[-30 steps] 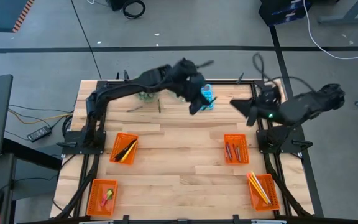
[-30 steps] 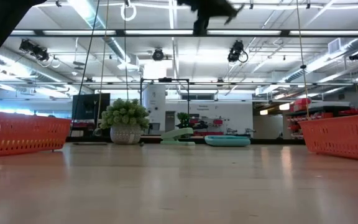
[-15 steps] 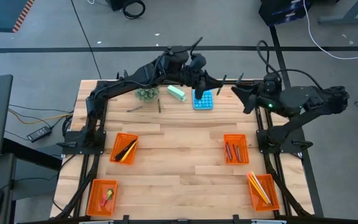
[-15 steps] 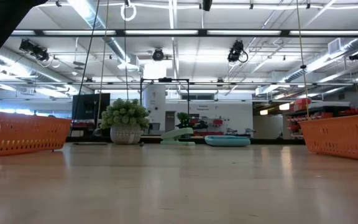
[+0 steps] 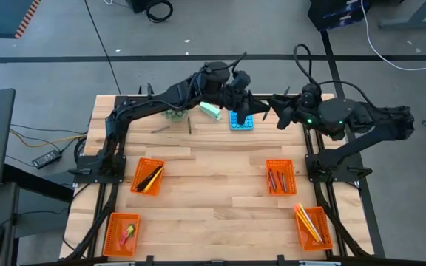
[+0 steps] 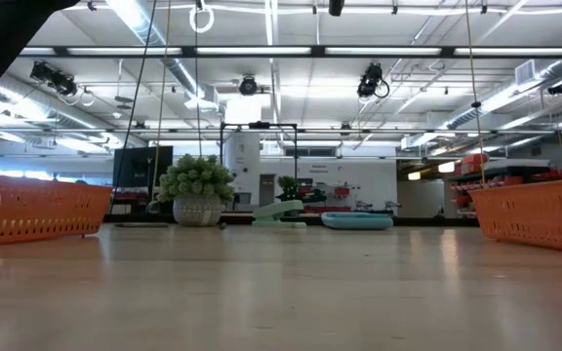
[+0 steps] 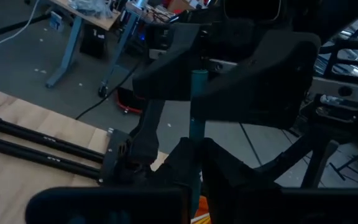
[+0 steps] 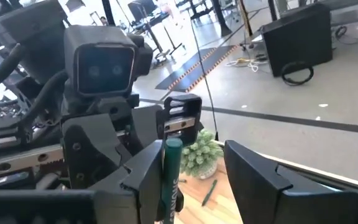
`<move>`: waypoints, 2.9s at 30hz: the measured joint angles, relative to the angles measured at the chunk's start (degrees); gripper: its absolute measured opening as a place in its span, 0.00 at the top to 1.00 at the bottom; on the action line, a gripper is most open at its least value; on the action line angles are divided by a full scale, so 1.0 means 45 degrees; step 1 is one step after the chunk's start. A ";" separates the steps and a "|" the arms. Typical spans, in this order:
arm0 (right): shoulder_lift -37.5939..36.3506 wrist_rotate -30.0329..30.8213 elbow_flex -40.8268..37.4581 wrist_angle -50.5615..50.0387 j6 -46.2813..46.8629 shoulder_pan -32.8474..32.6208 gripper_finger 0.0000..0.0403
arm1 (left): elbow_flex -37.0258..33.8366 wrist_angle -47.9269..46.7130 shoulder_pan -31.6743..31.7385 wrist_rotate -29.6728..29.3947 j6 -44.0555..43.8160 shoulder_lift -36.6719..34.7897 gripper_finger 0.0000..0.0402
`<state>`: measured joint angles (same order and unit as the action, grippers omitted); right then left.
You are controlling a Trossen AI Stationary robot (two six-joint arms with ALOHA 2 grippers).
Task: Sort crayons/erasers/pens/pencils in bins
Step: Put the bottom dark green crayon into the top right orange basket
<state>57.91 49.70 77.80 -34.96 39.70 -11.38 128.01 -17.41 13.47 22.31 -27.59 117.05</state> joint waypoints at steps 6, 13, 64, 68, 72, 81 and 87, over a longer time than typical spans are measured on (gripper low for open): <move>0.0068 -0.1406 0.0000 -0.0009 0.0005 0.0454 0.58 | 0.0000 0.0051 0.0001 0.0011 0.0007 0.0000 0.90; 0.0117 -0.1451 0.0000 0.0029 -0.0249 0.0510 0.67 | 0.0000 0.0029 0.0001 0.0001 0.0053 0.0000 0.93; 0.0136 -1.0796 -0.8125 -0.3903 0.8946 0.0489 0.90 | -0.4255 -1.1223 0.3032 -0.2863 0.6947 -0.0191 0.87; 0.0131 -1.1511 -0.8561 -0.3691 0.9304 0.0486 0.90 | -0.5853 -1.0892 0.3032 -0.2937 0.6178 -0.0199 0.87; 0.0131 -1.1758 -0.9215 -0.3183 0.9423 0.0486 0.90 | -0.7001 -1.0398 0.3032 -0.3554 0.5267 -0.0199 0.87; 0.0131 -1.1746 -1.0273 -0.2054 0.9611 0.0487 0.90 | -0.7515 -1.0000 0.3050 -0.4685 0.4941 -0.0204 0.86; 0.0131 -1.1184 -1.0341 -0.2022 0.9973 0.0496 0.90 | -0.7514 -0.9707 0.3223 -0.5260 0.1649 -0.0204 0.83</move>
<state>58.50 -0.63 31.27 -44.06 84.58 -9.15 94.19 -61.09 27.98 -1.37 -20.17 116.14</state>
